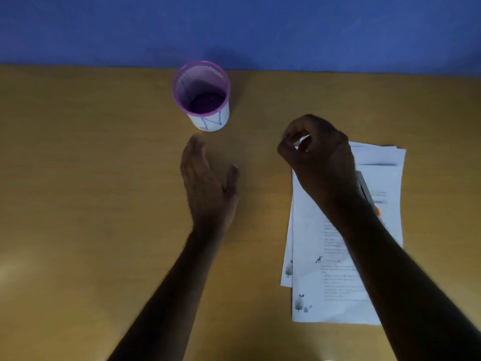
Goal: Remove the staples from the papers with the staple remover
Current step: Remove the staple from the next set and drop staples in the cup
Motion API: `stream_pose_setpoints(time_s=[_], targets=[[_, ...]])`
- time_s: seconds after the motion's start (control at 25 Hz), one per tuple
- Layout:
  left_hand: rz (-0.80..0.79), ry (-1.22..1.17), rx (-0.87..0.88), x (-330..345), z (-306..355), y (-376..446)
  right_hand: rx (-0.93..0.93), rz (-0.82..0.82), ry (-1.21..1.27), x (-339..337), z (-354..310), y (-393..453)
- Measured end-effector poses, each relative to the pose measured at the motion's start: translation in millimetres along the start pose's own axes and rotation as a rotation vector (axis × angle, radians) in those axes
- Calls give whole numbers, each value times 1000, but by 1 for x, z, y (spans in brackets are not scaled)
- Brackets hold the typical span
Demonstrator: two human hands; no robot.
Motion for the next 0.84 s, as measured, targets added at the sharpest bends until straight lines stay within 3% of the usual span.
stream_pose_setpoints(time_s=[0.16, 0.36, 0.64, 0.84], targets=[[101, -165, -205, 2, 8, 36, -196, 21, 109, 17, -49, 40], [164, -254, -172, 14, 17, 72, -402, 2, 49, 50, -85, 68], [186, -300, -111, 23, 6, 78, -459, 7, -80, 71, -91, 74], [196, -260, -97, 23, 7, 74, -428, 77, -1, 68, -85, 70]])
Point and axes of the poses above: each hand's wrist, its own y-axis towards the middle knuckle, its own x-axis out of the palm, z = x × y, the point moved 1 cm from there along y, towards the middle knuckle, and after that the axes turned 8 degrees about z, right-handed, at the moved point
